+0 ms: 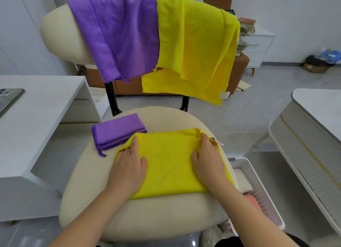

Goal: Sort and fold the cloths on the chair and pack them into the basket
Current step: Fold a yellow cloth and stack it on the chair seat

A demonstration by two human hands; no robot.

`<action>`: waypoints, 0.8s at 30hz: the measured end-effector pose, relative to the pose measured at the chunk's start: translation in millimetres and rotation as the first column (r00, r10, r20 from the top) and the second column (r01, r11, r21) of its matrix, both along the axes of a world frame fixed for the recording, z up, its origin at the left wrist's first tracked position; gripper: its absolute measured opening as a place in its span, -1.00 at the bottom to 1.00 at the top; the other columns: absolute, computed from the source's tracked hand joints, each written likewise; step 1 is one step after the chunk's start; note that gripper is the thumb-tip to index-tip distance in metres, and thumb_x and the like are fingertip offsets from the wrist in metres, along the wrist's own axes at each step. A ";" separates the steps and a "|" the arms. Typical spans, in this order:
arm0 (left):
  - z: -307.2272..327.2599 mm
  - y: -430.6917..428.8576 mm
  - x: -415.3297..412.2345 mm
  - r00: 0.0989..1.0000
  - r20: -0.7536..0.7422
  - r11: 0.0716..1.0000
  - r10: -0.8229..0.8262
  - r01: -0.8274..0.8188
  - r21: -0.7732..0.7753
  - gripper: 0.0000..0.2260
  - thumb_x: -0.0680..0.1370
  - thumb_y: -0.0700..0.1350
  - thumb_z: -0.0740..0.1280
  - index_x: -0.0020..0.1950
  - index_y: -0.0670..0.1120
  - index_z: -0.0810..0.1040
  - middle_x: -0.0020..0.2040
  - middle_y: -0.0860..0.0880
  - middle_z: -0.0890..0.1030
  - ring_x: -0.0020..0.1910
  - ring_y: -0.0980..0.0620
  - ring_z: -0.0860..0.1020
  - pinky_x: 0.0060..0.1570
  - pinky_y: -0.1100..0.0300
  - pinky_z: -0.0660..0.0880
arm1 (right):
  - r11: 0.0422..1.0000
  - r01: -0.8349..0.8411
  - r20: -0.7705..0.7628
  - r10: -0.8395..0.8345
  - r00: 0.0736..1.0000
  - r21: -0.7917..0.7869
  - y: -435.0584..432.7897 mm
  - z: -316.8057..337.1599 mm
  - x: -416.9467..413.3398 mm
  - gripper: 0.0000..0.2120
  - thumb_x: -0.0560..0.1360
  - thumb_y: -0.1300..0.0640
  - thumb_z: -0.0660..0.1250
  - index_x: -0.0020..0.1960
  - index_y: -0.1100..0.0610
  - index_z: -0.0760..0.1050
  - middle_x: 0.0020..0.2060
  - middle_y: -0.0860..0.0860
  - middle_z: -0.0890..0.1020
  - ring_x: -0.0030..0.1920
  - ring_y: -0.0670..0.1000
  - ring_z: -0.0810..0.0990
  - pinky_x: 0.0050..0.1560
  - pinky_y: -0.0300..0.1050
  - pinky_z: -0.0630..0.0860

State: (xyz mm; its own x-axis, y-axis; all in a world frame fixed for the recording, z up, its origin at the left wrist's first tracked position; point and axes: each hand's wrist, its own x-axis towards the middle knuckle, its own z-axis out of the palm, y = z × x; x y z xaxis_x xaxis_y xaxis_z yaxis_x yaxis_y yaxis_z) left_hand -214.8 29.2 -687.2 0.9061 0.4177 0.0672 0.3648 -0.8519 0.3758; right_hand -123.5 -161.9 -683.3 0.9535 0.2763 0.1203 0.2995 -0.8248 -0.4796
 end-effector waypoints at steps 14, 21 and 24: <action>0.0 -12.2 -24.0 0.996 -0.082 0.992 0.029 -0.019 0.124 -0.30 0.59 0.08 0.03 0.51 -0.21 -0.31 0.53 -0.18 0.11 0.50 -0.08 0.12 0.46 0.12 0.04 | 0.990 -0.022 -0.022 0.019 1.000 -0.142 -2.5 -5.8 -7.5 -0.34 0.52 0.06 0.01 0.54 0.21 -0.13 0.49 0.19 0.16 0.50 0.16 0.10 0.49 0.03 0.03; 14.3 -8.5 -12.9 0.993 -0.044 0.975 -0.113 0.119 0.190 -0.28 0.42 0.15 -0.33 0.56 -0.11 -0.15 0.56 -0.08 -0.16 0.54 0.00 -0.19 0.44 0.07 -0.27 | 0.935 -0.161 -0.004 0.168 0.986 -0.315 1.3 8.8 -2.3 -0.34 0.51 -0.13 -0.27 0.56 0.12 -0.08 0.55 0.06 -0.14 0.53 0.06 -0.24 0.47 0.11 -0.27; 11.1 -12.7 -11.5 0.956 -0.090 0.940 -0.278 0.291 0.176 -0.21 0.37 0.28 -0.42 0.55 -0.04 -0.21 0.54 -0.01 -0.25 0.48 0.08 -0.33 0.39 0.12 -0.33 | 0.877 -0.340 -0.035 0.350 0.936 -0.339 9.8 11.6 -14.4 -0.16 0.40 -0.35 -0.49 0.56 0.06 -0.16 0.54 -0.03 -0.20 0.48 -0.03 -0.36 0.46 0.09 -0.31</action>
State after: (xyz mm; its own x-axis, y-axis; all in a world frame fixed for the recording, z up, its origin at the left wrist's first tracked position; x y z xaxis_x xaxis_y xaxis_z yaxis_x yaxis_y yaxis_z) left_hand -226.4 16.5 -676.1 0.9902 0.1274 0.0575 0.1148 -0.9760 0.1852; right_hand -137.9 -152.0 -671.7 0.7881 0.6154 -0.0140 0.6033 -0.7767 -0.1813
